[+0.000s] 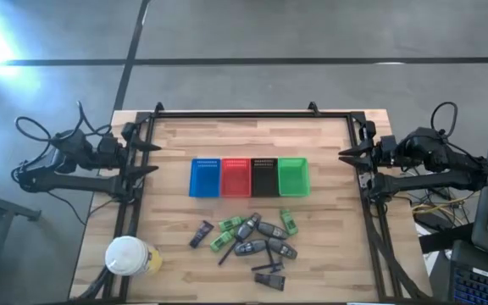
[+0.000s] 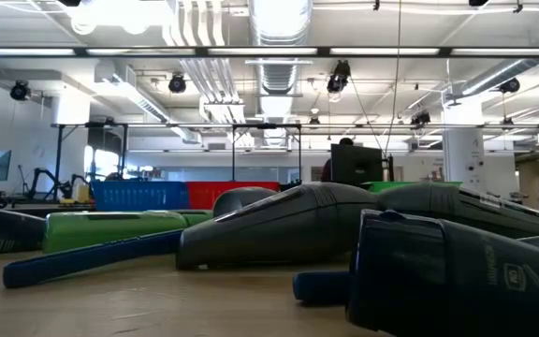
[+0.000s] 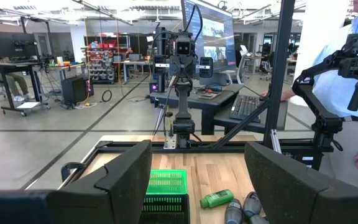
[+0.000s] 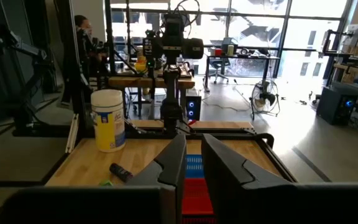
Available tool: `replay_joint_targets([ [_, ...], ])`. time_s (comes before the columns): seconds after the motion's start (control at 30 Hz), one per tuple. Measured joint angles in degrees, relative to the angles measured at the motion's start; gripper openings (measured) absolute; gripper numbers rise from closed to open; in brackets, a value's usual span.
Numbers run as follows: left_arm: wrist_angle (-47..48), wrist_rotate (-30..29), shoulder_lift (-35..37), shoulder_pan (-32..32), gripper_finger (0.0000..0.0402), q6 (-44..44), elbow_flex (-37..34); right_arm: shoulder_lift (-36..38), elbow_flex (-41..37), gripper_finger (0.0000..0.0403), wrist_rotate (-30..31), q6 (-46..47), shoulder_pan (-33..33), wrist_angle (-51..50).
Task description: Pick & Place Travel size toiletries
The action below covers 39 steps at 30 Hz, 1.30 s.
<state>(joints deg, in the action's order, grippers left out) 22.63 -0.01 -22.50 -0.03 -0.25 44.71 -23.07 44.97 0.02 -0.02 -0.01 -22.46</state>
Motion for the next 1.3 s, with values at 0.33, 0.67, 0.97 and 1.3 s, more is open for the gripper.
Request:
replay_joint_targets([
  [0.33,0.0,0.0,0.0,0.0,0.0264,0.0,0.0,0.0,0.0,0.0088,0.0,0.0,0.0,0.0],
  [0.67,0.0,0.0,0.0,0.0,0.0264,0.0,0.0,0.0,0.0,0.0112,0.0,0.0,0.0,0.0],
  [0.97,0.0,0.0,0.0,0.0,0.0264,0.0,0.0,0.0,0.0,0.0136,0.0,0.0,0.0,0.0],
  [1.3,0.0,0.0,0.0,0.0,0.0264,0.0,0.0,0.0,0.0,0.0160,0.0,0.0,0.0,0.0],
])
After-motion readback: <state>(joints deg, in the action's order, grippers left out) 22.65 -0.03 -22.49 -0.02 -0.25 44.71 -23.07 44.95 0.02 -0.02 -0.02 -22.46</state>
